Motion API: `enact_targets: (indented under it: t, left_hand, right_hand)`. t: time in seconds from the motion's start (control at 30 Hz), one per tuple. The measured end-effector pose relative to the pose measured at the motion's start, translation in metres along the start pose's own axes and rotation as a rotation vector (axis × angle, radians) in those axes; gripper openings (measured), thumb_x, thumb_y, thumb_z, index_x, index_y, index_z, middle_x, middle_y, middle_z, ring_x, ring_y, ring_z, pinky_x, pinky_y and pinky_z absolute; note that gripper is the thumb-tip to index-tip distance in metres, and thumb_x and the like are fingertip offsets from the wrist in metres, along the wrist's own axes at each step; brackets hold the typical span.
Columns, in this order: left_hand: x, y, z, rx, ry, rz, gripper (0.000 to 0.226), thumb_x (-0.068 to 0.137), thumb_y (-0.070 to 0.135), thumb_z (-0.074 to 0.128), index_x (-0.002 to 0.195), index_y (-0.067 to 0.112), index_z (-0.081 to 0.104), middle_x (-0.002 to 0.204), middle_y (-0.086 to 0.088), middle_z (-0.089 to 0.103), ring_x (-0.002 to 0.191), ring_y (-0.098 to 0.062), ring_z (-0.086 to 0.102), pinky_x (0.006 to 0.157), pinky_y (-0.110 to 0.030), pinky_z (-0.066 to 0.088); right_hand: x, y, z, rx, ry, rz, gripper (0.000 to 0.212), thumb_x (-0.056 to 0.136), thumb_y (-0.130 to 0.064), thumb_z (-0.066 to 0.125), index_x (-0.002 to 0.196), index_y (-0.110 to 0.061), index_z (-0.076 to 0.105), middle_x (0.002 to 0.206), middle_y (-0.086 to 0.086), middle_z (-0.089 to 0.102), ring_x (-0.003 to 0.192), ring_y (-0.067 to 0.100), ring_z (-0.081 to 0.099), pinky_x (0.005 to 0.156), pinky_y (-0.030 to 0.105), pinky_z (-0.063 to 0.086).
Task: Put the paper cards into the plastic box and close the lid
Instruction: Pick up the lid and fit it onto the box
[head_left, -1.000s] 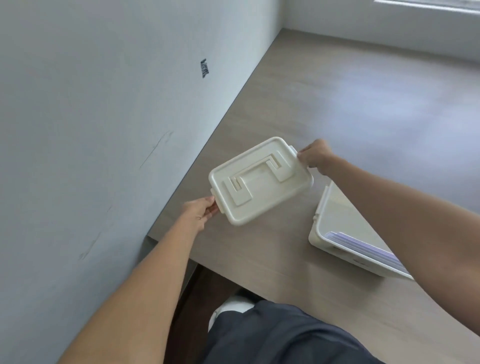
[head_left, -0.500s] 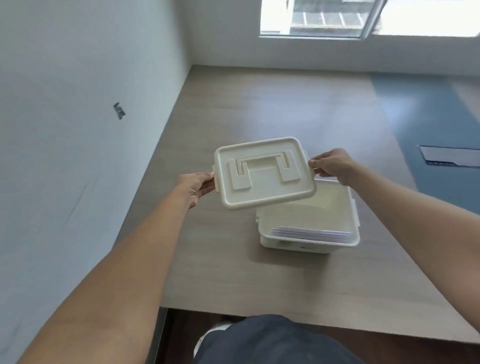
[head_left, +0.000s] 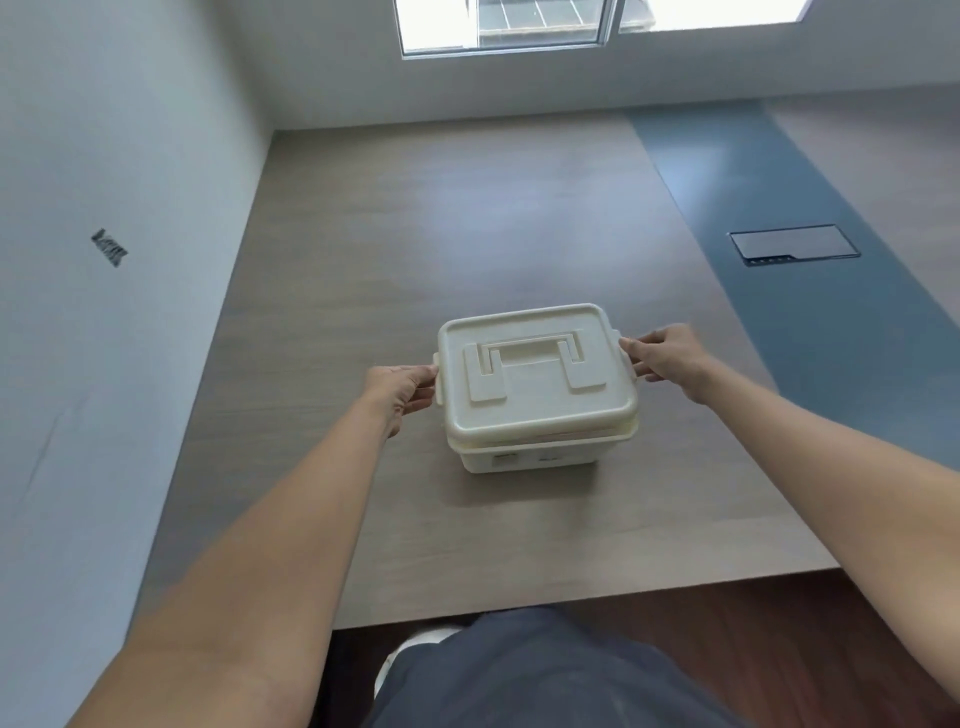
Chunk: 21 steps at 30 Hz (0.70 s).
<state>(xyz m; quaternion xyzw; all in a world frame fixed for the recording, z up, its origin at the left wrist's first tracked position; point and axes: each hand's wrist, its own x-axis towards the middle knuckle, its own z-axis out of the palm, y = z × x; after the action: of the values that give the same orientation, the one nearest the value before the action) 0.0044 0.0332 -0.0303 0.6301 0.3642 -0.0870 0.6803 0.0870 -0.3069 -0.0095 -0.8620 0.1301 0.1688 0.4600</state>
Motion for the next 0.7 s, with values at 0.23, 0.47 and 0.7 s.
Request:
enact_targets:
  t: [0.23,0.47,0.7]
  left_hand:
    - [-0.008,-0.015,-0.002,-0.013,-0.026,-0.016,0.009,0.087,0.013,0.073,0.09,0.01,0.066,0.087,-0.008,0.07,0.073,-0.016,0.065,0.066,-0.027,0.053]
    - [-0.013,-0.028,-0.003,-0.038,-0.087,-0.048,0.032,0.089,0.034,0.07,0.111,0.013,0.059,0.102,-0.007,0.072,0.083,-0.018,0.069,0.075,-0.034,0.057]
    - [-0.019,-0.035,0.0,-0.047,-0.155,-0.029,0.05,0.088,0.029,0.072,0.127,0.007,0.051,0.117,-0.01,0.07,0.085,-0.018,0.07,0.061,-0.025,0.058]
  right_hand:
    - [-0.01,0.02,0.007,-0.02,0.014,-0.02,0.037,0.087,-0.045,0.068,0.085,-0.01,0.057,0.086,0.008,0.066,0.069,0.02,0.06,0.072,0.042,0.056]
    - [-0.01,0.023,0.013,0.208,-0.108,0.084,0.03,0.089,-0.039,0.069,0.091,-0.013,0.054,0.113,0.015,0.064,0.096,0.027,0.068,0.067,0.034,0.059]
    - [-0.007,0.016,0.015,0.38,-0.312,0.233,0.055,0.091,-0.043,0.064,0.131,-0.007,0.051,0.126,0.011,0.063,0.106,0.034,0.068,0.074,0.045,0.059]
